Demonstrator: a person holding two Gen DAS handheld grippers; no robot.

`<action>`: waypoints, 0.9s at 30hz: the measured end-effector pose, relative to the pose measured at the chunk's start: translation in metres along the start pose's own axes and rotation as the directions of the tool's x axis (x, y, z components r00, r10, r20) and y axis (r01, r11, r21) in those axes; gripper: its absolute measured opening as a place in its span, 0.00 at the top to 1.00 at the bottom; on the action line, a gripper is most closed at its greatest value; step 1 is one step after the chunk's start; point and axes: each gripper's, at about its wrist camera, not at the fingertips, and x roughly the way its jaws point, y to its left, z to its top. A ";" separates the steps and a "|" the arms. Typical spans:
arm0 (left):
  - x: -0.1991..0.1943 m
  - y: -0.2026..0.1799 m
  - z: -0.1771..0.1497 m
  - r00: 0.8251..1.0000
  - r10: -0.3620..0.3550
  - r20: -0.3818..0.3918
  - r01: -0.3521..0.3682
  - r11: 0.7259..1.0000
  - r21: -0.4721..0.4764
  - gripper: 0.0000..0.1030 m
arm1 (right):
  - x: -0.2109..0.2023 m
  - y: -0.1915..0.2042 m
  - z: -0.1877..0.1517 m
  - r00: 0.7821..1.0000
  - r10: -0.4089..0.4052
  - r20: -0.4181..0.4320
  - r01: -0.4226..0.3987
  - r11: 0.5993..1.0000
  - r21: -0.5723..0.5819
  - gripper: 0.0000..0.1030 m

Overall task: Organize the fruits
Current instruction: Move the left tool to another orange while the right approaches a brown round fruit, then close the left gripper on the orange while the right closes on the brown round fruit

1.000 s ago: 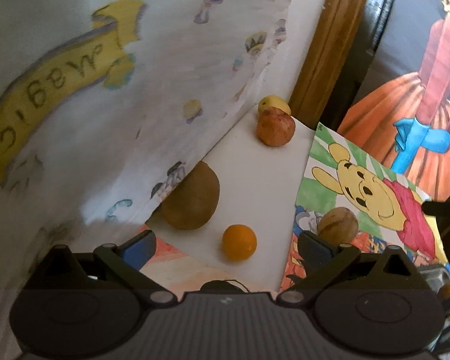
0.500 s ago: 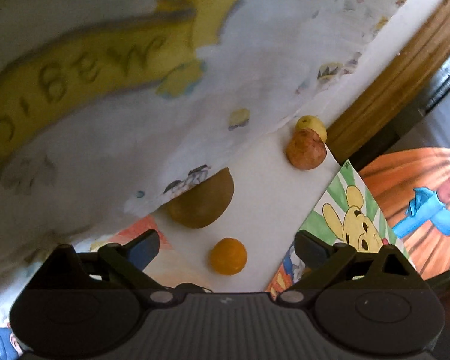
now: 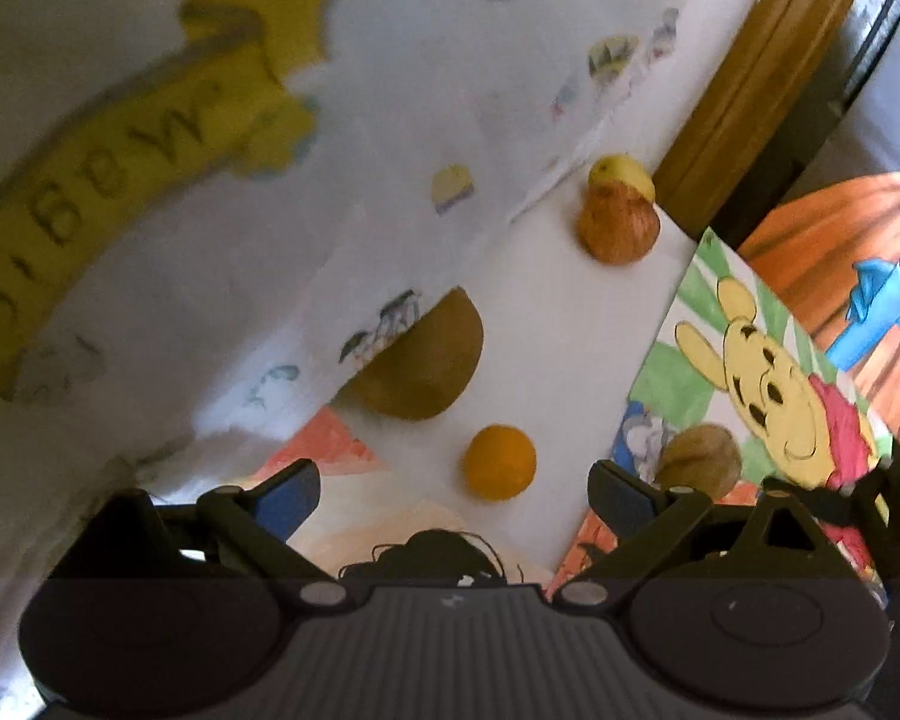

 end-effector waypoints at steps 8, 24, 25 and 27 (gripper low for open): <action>0.014 -0.017 -0.006 1.000 -0.015 -0.025 0.017 0.999 0.043 0.12 | 0.020 -0.021 -0.005 0.997 -0.071 -0.026 0.073 0.993 0.088 0.26; 0.032 -0.025 -0.007 1.000 -0.011 -0.007 0.012 0.994 0.113 0.57 | 0.044 -0.027 -0.002 0.996 -0.085 -0.029 0.089 0.981 0.173 0.49; 0.033 -0.025 -0.006 1.000 -0.011 -0.005 0.011 0.993 0.114 0.62 | 0.044 -0.026 -0.002 0.996 -0.087 -0.028 0.091 0.980 0.176 0.49; 0.034 -0.024 -0.006 1.000 -0.008 -0.003 0.008 0.993 0.118 0.66 | 0.042 -0.026 -0.003 0.996 -0.088 -0.031 0.092 0.980 0.179 0.50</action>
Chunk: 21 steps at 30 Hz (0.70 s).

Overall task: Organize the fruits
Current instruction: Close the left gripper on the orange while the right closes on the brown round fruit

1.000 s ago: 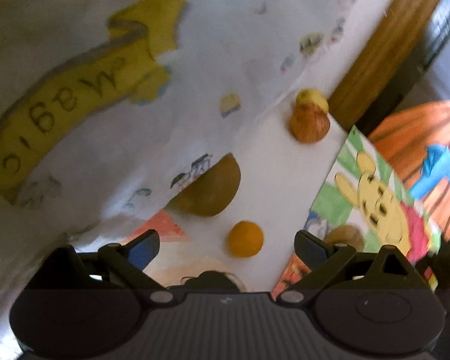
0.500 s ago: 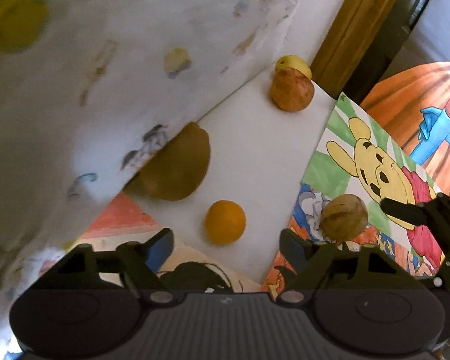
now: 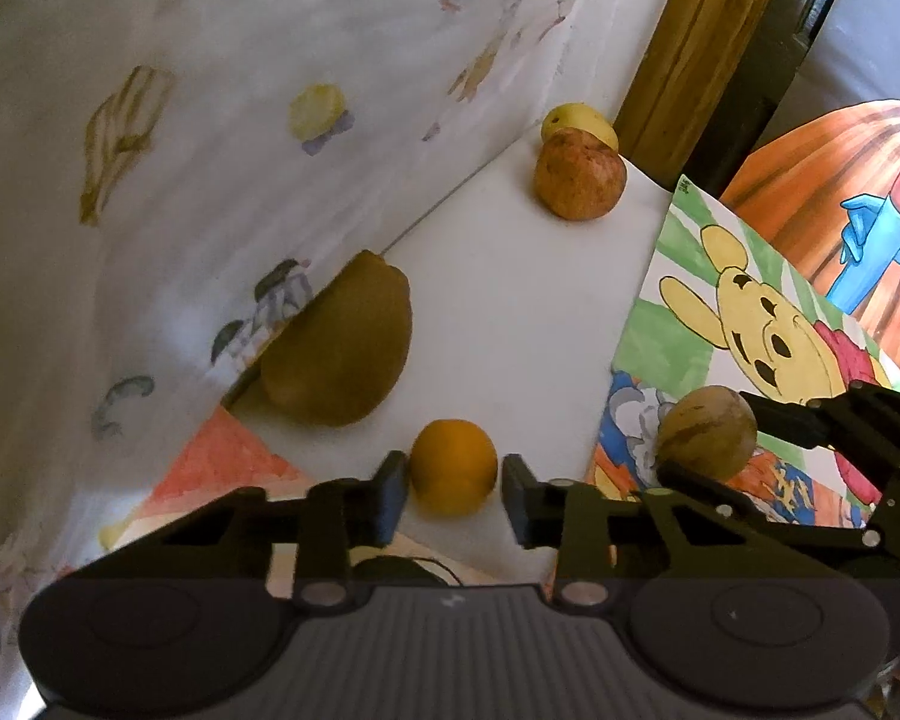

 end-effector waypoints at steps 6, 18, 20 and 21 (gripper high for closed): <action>-0.001 0.002 0.000 1.000 -0.001 -0.001 0.001 1.000 0.006 0.67 | -0.010 0.003 -0.002 0.999 0.049 -0.021 -0.049 0.999 0.013 0.51; -0.024 -0.004 -0.016 1.000 0.000 -0.003 0.000 1.000 0.023 0.68 | -0.051 0.006 -0.007 0.991 0.128 0.025 -0.130 0.986 0.100 0.51; -0.030 -0.005 -0.020 1.000 0.005 0.013 -0.005 1.000 0.025 0.68 | -0.061 0.005 -0.010 0.990 0.132 0.047 -0.137 0.982 0.127 0.51; -0.033 -0.006 -0.022 1.000 0.010 0.022 -0.010 1.000 0.027 0.68 | -0.067 0.004 -0.012 0.989 0.134 0.059 -0.142 0.980 0.143 0.51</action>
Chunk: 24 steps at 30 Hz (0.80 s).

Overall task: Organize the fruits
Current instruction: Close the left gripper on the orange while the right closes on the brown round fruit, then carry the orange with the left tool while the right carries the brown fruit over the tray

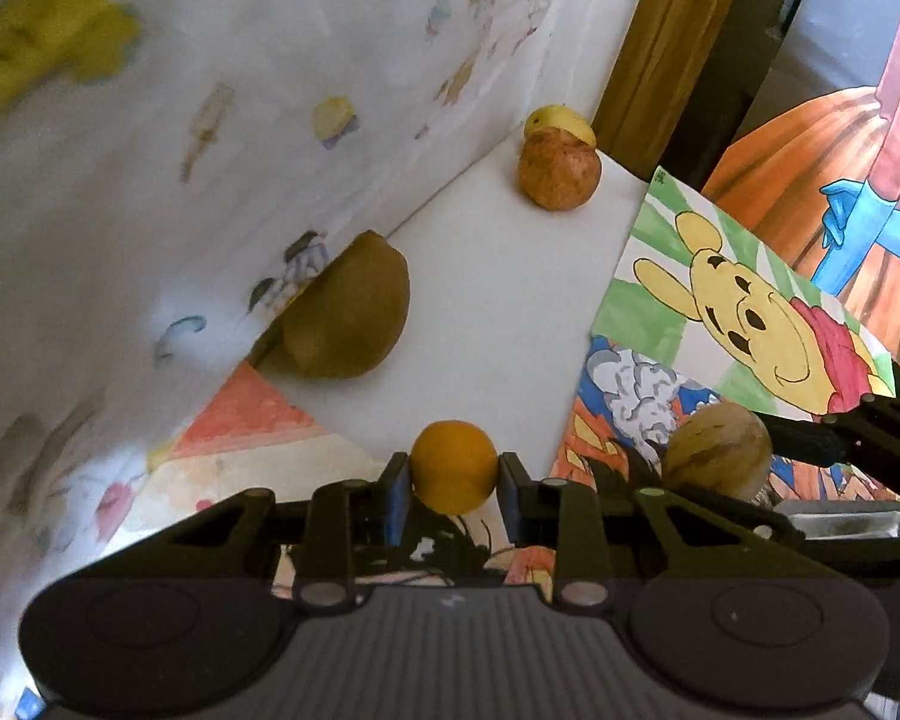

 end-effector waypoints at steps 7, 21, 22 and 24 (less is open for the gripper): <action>-0.027 -0.012 -0.016 0.999 0.015 0.036 -0.015 1.000 0.000 0.68 | -0.056 0.005 -0.011 0.996 -0.005 0.084 0.000 0.998 0.057 0.51; -0.094 -0.075 -0.063 0.993 -0.073 0.089 0.070 0.997 0.035 0.68 | -0.171 -0.013 -0.086 0.984 -0.109 0.139 0.089 0.985 0.145 0.51; -0.097 -0.080 -0.067 0.993 -0.080 0.089 0.076 0.996 0.040 0.68 | -0.177 -0.014 -0.093 0.983 -0.119 0.137 0.098 0.983 0.153 0.51; -0.104 -0.092 -0.077 0.992 -0.095 0.089 0.090 0.994 0.055 0.68 | -0.191 -0.016 -0.109 0.982 -0.136 0.131 0.112 0.978 0.175 0.51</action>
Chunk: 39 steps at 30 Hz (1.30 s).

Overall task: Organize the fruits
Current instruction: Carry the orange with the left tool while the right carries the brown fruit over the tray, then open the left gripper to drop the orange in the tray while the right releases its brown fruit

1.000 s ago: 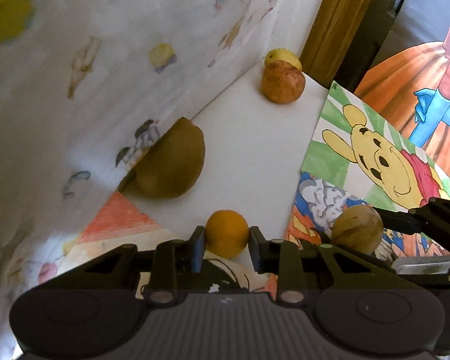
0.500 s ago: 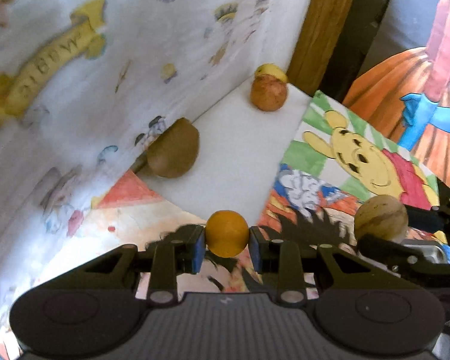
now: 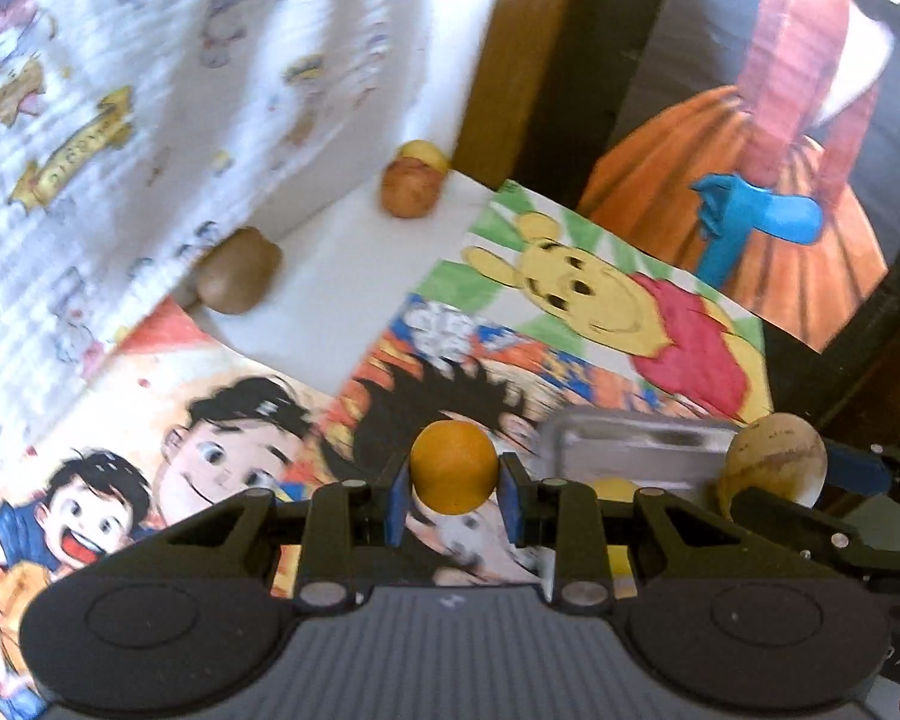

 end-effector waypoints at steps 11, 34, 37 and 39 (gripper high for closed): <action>-0.016 -0.076 -0.045 0.995 -0.081 -0.052 0.086 0.990 0.111 0.68 | -0.063 -0.027 -0.075 0.995 -0.080 -0.054 0.084 0.993 0.087 0.51; 0.020 -0.135 -0.089 0.951 -0.049 -0.306 0.129 0.961 0.246 0.67 | -0.056 0.018 -0.136 0.981 -0.103 -0.164 0.104 0.995 0.001 0.51; 0.023 -0.135 -0.090 0.948 -0.044 -0.315 0.126 0.961 0.247 0.67 | -0.052 0.019 -0.138 0.978 -0.113 -0.174 0.114 0.993 -0.002 0.51; 0.025 -0.135 -0.089 0.947 -0.038 -0.320 0.123 0.961 0.248 0.67 | -0.051 0.020 -0.138 0.977 -0.121 -0.176 0.121 0.993 -0.013 0.51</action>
